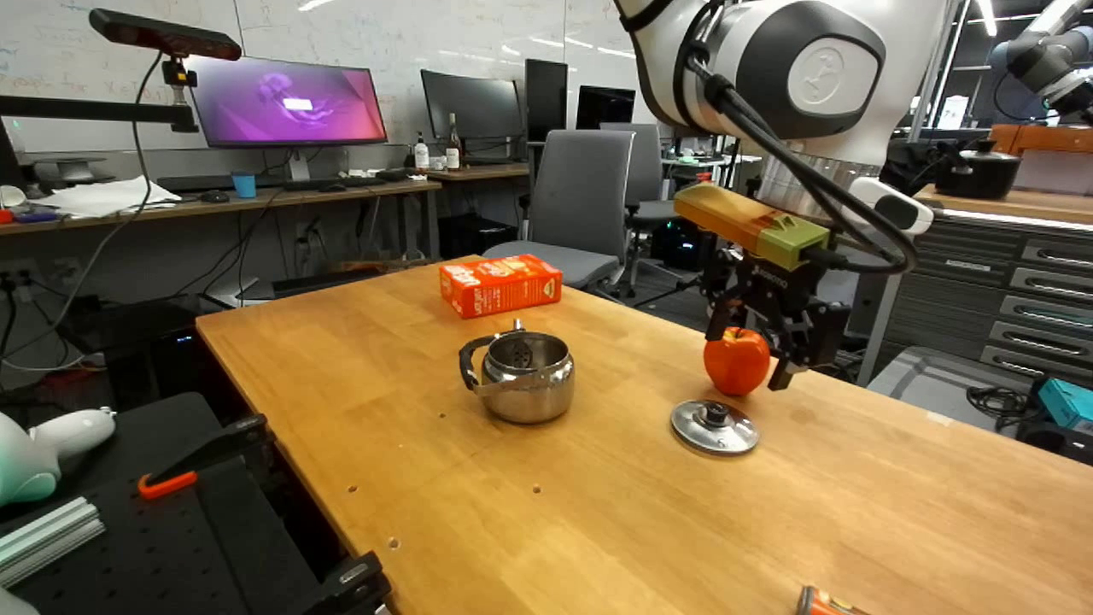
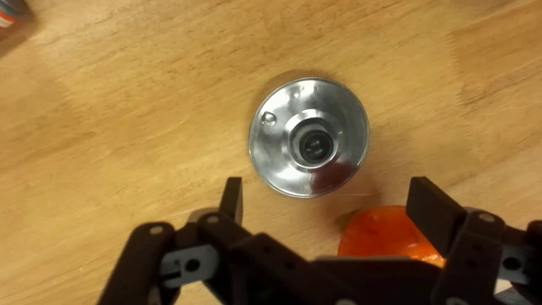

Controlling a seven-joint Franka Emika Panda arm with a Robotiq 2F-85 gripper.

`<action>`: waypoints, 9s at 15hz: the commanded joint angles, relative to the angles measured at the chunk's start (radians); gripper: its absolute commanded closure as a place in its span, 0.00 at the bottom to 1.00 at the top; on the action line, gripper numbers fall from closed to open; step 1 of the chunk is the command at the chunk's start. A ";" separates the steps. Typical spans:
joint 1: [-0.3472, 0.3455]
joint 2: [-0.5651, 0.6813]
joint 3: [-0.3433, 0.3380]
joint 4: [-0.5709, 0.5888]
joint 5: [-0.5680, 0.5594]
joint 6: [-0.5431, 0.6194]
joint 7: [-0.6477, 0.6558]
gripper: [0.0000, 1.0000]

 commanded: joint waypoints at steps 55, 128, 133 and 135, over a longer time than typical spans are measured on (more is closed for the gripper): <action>0.097 0.001 -0.033 -0.209 -0.217 0.326 0.138 0.91; 0.224 -0.405 0.153 -0.674 -0.134 0.430 -0.148 0.91; 0.227 -0.392 0.148 -0.670 -0.169 0.433 -0.127 0.91; 0.227 -0.397 0.148 -0.676 -0.177 0.434 -0.123 0.91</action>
